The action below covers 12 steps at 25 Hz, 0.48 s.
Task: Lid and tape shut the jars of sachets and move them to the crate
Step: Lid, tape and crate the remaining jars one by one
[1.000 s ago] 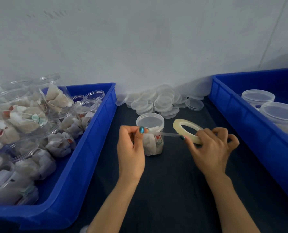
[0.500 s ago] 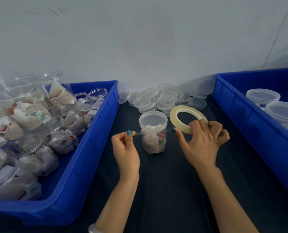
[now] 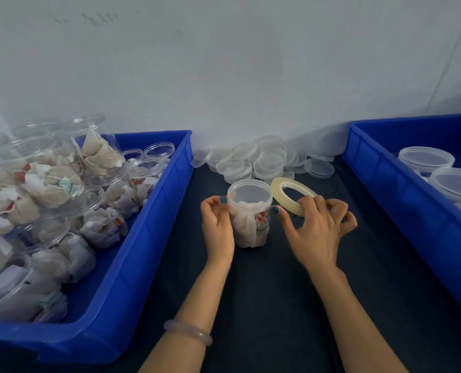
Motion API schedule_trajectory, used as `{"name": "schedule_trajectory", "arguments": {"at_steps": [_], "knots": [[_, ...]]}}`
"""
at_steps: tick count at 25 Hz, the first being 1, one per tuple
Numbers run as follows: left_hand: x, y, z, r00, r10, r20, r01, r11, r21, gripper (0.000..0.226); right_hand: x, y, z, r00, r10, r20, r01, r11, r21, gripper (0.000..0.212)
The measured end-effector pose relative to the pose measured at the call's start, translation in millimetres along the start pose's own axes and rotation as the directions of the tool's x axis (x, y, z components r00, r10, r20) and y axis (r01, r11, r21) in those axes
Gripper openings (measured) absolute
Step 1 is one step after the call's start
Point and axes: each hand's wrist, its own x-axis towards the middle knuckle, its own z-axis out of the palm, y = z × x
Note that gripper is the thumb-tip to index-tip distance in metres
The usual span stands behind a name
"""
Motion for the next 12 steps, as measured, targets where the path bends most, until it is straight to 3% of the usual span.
{"name": "schedule_trajectory", "arguments": {"at_steps": [3, 5, 7, 9, 12], "knots": [[1, 0, 2, 0.998, -0.050, 0.029, 0.053, 0.994, -0.091, 0.008, -2, 0, 0, 1.000, 0.005, -0.011, -0.004, 0.996, 0.093, 0.052], [-4, -1, 3, 0.996, -0.062, 0.060, 0.071, 0.984, -0.164, 0.021, -3, 0, -1, 0.999, -0.003, -0.033, 0.006, 0.996, 0.094, 0.045], [-11, -4, 3, 0.984, 0.014, 0.178, 0.023, 0.978, -0.205, 0.039, -2, 0, 0, 0.998, -0.024, -0.051, 0.028, 0.997, 0.069, 0.038], [-15, -2, 4, 0.934, 0.088, 0.347, -0.047, 0.991, -0.124, 0.060, -1, 1, -1, 0.999, -0.040, -0.006, 0.041, 0.992, 0.120, 0.040], [-11, 0, 6, 0.900, 0.141, 0.413, -0.174, 0.984, 0.042, 0.099, -2, 3, -4, 0.998, -0.047, 0.052, 0.037, 0.982, 0.184, 0.049]]}}
